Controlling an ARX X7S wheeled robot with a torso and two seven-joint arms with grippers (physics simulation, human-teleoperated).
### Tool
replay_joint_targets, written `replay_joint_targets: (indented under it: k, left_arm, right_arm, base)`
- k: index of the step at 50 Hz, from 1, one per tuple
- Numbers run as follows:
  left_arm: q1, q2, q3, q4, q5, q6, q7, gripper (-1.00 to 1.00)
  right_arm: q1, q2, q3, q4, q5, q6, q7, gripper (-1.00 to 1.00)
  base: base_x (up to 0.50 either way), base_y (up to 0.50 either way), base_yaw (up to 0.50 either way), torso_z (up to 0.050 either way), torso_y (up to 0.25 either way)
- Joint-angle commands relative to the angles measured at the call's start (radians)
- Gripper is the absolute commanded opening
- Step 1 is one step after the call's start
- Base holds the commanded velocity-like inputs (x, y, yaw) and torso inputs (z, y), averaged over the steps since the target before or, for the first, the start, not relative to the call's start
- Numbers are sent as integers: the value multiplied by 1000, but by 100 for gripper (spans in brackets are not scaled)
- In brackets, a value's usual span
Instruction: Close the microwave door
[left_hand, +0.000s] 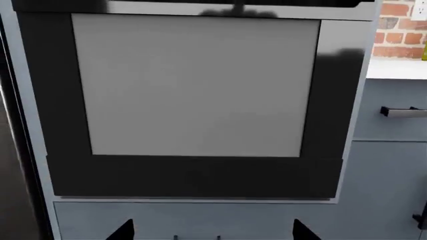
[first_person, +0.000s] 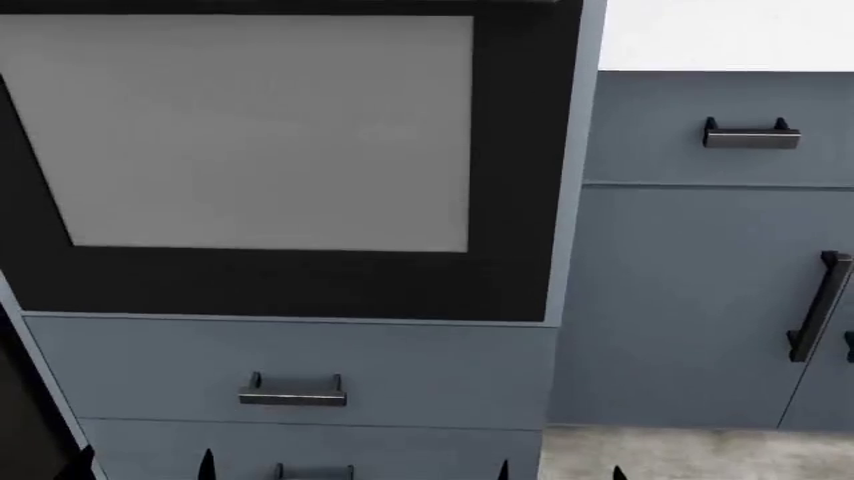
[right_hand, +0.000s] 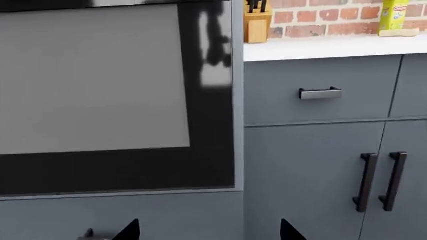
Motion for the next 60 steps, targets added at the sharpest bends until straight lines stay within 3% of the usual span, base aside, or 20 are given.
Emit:
replay_joint_targets:
  k: [1, 11, 60]
  left_arm:
    - [-2, -12, 13, 1, -11, 3, -14, 100]
    - [-1, -20, 24, 5, -19, 4, -23, 100]
    - [-5, -51, 62, 5, -49, 12, -62, 100]
  right_arm:
    - [-5, 11, -5, -7, 36, -26, 1, 100]
    - [-14, 26, -34, -8, 6, -73, 10, 100]
    - [-13, 59, -72, -10, 33, -88, 49, 100]
  base:
    - [0, 0, 0, 0, 0]
    - [0, 21, 0, 0, 0]
    - [0, 500, 0, 0, 0]
